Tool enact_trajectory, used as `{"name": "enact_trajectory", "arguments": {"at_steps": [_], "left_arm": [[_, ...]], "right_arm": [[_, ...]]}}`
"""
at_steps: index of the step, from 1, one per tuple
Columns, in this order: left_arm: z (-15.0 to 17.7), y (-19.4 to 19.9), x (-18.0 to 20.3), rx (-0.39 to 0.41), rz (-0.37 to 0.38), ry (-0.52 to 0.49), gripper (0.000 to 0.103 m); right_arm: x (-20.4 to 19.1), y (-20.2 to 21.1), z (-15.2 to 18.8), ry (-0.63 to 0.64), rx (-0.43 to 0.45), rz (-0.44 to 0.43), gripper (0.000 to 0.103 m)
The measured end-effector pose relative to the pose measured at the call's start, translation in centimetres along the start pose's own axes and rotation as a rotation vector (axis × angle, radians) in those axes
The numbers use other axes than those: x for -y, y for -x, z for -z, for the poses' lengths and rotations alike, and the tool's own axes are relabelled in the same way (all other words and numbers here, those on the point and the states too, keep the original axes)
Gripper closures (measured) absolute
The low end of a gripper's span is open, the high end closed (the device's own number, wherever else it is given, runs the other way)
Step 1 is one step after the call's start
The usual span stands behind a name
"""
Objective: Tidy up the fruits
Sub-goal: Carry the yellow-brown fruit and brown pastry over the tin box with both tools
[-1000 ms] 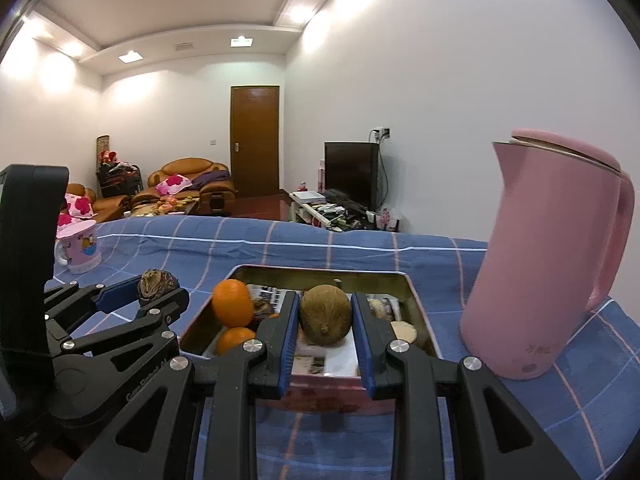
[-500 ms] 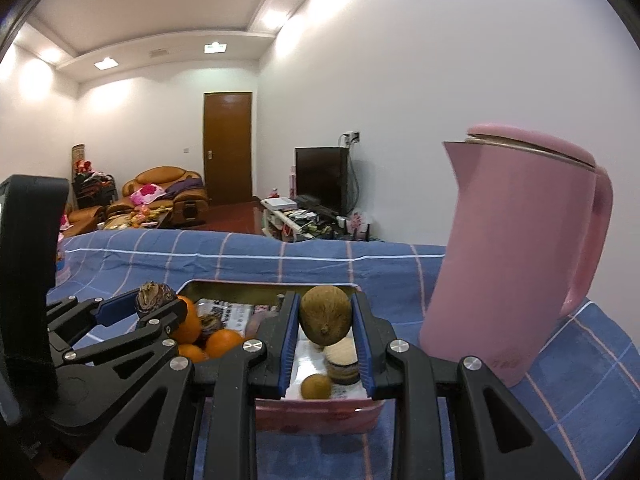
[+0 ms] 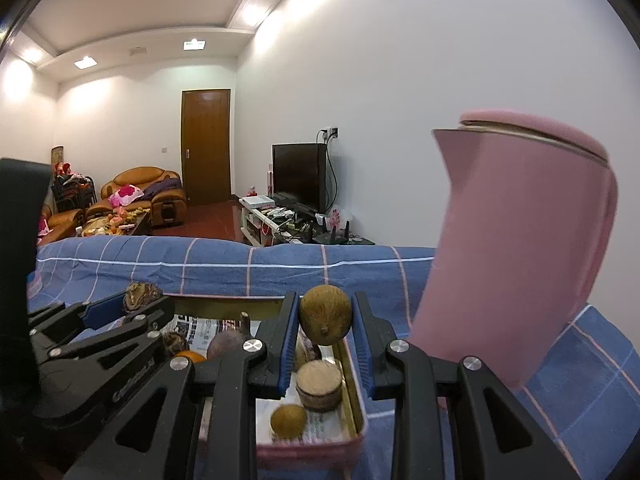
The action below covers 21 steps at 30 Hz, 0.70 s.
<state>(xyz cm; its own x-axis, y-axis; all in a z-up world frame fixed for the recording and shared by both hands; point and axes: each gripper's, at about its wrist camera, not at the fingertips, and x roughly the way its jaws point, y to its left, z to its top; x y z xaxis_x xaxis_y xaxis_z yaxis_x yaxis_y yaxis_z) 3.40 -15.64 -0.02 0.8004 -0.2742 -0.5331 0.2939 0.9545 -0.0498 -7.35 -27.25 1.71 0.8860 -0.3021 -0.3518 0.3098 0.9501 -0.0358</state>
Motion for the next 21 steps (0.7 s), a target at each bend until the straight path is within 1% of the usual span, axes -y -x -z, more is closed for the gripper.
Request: {"name": "enact_trajectory", "arguments": {"at_steps": [5,8,21], "left_arm": [[-0.2,-0.7,-0.3,-0.018,0.0,0.005,0.062],[-0.1,-1.1,0.1,-0.021,-0.003,-0.018,0.062],[-0.7,-2.7,0.7,-0.053,-0.04,-0.041,0.063]], "right_arm": [[-0.4,-1.8,-0.6,-0.013,-0.018,-0.009,0.075],[-0.6,-2.8,-0.6,-0.012,-0.043,-0.022,0.075],[-0.5,-5.4,-0.9,-0.03,-0.113,-0.068,0.075]]}}
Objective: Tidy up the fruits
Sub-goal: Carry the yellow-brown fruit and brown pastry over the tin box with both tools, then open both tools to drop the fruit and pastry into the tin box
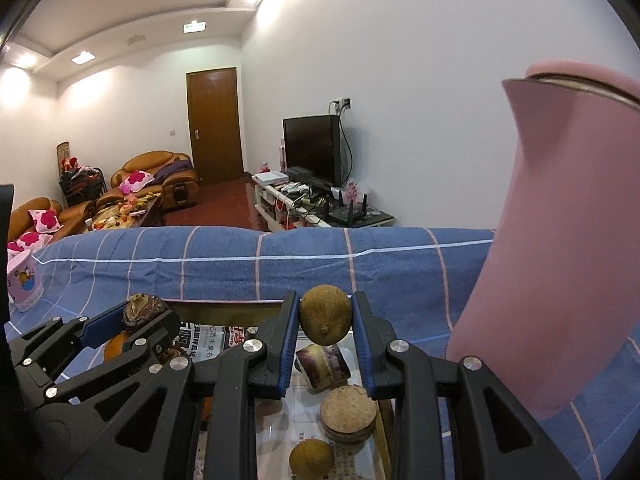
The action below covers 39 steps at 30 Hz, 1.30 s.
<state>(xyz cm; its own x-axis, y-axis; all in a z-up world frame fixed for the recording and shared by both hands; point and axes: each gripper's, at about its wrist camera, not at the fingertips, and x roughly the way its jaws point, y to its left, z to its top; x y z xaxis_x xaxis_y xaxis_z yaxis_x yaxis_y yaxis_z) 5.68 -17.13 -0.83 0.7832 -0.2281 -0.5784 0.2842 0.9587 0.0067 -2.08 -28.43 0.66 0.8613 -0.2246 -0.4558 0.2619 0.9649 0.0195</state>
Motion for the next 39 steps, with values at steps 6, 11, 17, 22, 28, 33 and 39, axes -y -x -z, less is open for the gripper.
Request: {"name": "enact_trajectory", "arguments": {"at_steps": [6,11,17,22,28,33,39], "left_arm": [[-0.4,-0.7,1.1,-0.01,-0.031,-0.053,0.063],[-0.5,-1.1,1.6,-0.026,-0.079,-0.097,0.063],[-0.4,-1.2,1.2,-0.04,-0.094,-0.1,0.063],[-0.2,-1.3,0.9,-0.064,-0.086,-0.085,0.064],[-0.1,-1.7,1.1,-0.094,-0.078,-0.092,0.064],[-0.1,-1.8,1.2,-0.099,-0.079,-0.092,0.063],[0.0,-1.6,1.2,-0.092,-0.065,-0.107,0.063]], "right_arm": [[0.2,-1.0,-0.2,-0.015,-0.035,-0.026,0.075],[0.6,-2.2,-0.2,-0.045,-0.083,-0.06,0.075],[0.0,-3.3,0.1,-0.024,-0.133,-0.109,0.075],[0.0,-4.0,0.2,-0.024,-0.167,-0.156,0.075],[0.1,-5.3,0.3,-0.029,-0.221,-0.192,0.075],[0.3,-5.5,0.3,-0.035,-0.228,-0.194,0.075],[0.6,-5.3,0.3,-0.046,-0.226,-0.2,0.072]]}}
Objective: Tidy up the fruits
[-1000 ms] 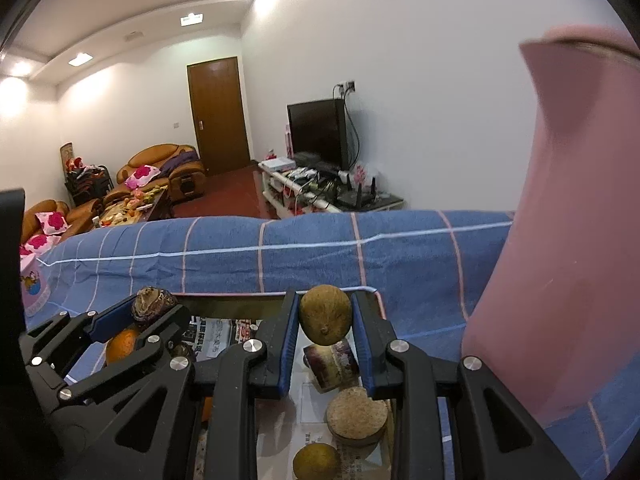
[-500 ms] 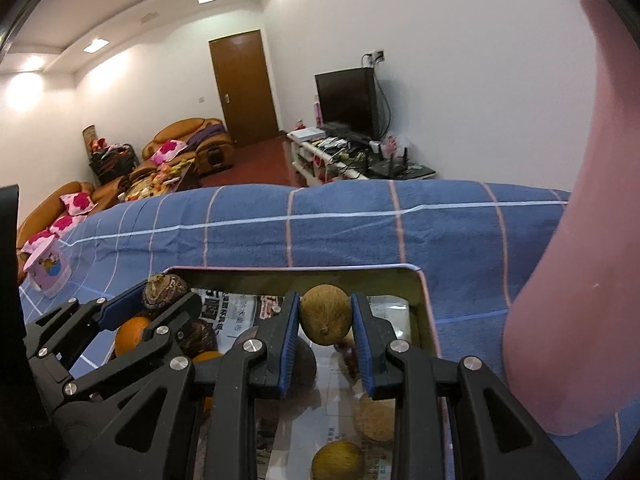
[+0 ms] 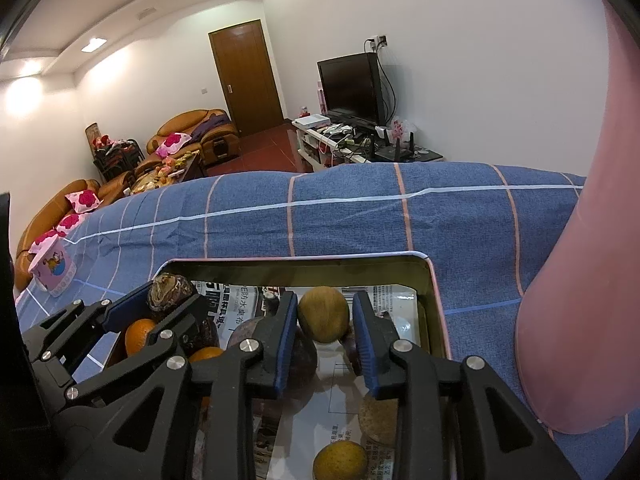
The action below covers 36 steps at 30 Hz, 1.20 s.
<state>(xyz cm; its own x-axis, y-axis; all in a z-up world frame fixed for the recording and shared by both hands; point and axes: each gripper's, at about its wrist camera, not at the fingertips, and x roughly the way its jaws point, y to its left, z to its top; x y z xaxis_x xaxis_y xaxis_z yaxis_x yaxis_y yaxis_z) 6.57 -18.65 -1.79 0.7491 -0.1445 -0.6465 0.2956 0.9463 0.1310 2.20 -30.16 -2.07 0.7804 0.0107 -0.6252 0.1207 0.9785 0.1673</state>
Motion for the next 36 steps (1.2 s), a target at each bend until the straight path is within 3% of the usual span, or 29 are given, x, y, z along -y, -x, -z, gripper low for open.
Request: {"name": "enact_trajectory", "arguments": {"at_steps": [8,10,12,15,19,20,29,30,33,36], "left_arm": [[0.5,0.2,0.8,-0.02,-0.017,-0.023,0.06],[0.6,0.4,0.9,-0.022,-0.013,-0.027,0.04],[0.7,0.7,1.4,-0.014,0.001,-0.045,0.028],[0.9,0.8,2.1,-0.012,-0.025,-0.069,0.026],[1.0,0.9,1.7,-0.018,0.009,-0.036,0.024],[0.9,0.9,1.6,-0.019,0.012,-0.033,0.024],[1.0,1.3,1.8,-0.011,0.012,-0.039,0.023],[1.1,1.5,1.9,-0.003,0.01,-0.042,0.021],[1.3,2.9,2.1,0.068,-0.04,-0.047,0.0],[1.4,4.0,1.7,0.136,-0.053,-0.04,0.0]], "right_arm": [[0.5,0.5,0.1,-0.01,0.005,-0.033,0.071],[0.8,0.8,0.1,-0.029,0.011,-0.048,0.071],[1.2,1.1,0.2,-0.046,0.023,-0.056,0.069],[1.3,2.0,0.4,-0.046,0.063,-0.015,0.059],[1.4,3.4,0.5,-0.061,0.132,0.021,0.025],[1.4,3.8,0.6,-0.063,0.153,0.035,0.022],[0.8,5.4,0.8,-0.045,0.228,0.113,0.022],[0.8,5.7,0.9,-0.048,0.241,0.119,0.022],[1.0,6.5,1.2,-0.061,0.277,0.139,0.021],[0.8,7.4,1.5,-0.061,0.319,0.145,0.021]]}}
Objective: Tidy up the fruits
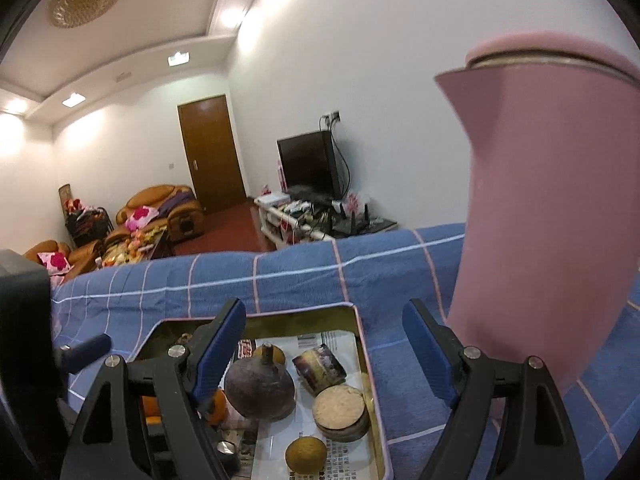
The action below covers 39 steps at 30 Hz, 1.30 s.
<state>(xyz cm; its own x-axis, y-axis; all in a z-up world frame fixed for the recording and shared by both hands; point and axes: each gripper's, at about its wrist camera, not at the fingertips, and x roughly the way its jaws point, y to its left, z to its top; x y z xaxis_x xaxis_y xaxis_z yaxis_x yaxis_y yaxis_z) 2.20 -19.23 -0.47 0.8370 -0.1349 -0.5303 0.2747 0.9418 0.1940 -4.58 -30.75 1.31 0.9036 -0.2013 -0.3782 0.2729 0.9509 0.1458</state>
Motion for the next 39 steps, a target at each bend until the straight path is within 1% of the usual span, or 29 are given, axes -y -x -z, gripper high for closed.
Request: {"name": "enact_trajectory", "arguments": {"at_steps": [3,5,8,12,15,17,21,25,30,34,39], "left_arm": [[0.1,0.2,-0.3,-0.003,-0.009,0.01,0.0],[0.3,0.3,-0.8,-0.006,-0.018,0.025,0.0],[0.5,0.4,-1.2,-0.013,0.005,0.044,0.0],[0.9,0.7,-1.7,-0.025,0.023,0.069,0.0],[1.3,1.4,-2.2,-0.017,0.031,0.086,0.0],[1.7,2.2,-2.6,0.008,0.031,0.1,0.0],[2.5,4.4,-3.4,0.092,0.018,0.12,0.0],[3.2,6.1,-3.9,0.148,0.005,0.129,0.0],[3.9,7.3,-4.4,0.183,0.0,0.135,0.0],[4.3,8.0,-5.0,0.207,-0.008,0.151,0.0],[4.6,8.5,-5.1,0.223,-0.013,0.158,0.0]], "right_arm": [[-0.5,0.8,0.0,0.023,0.034,0.008,0.02],[-0.9,1.2,0.0,0.046,0.055,0.013,0.017],[-1.7,2.1,0.2,0.092,0.084,0.015,0.015],[-2.9,2.9,0.7,0.158,0.09,0.005,0.015],[-3.1,3.7,0.9,0.17,0.096,0.013,0.014],[-2.8,4.2,1.1,0.158,0.099,0.02,0.014],[-2.2,5.7,1.4,0.134,0.112,0.008,0.014],[-2.0,6.8,2.0,0.129,0.118,0.003,0.014],[-1.8,8.9,2.6,0.129,0.165,0.005,0.014],[-1.7,9.9,2.8,0.12,0.195,0.014,0.014],[-1.1,11.5,2.8,0.095,0.281,0.025,0.014]]}}
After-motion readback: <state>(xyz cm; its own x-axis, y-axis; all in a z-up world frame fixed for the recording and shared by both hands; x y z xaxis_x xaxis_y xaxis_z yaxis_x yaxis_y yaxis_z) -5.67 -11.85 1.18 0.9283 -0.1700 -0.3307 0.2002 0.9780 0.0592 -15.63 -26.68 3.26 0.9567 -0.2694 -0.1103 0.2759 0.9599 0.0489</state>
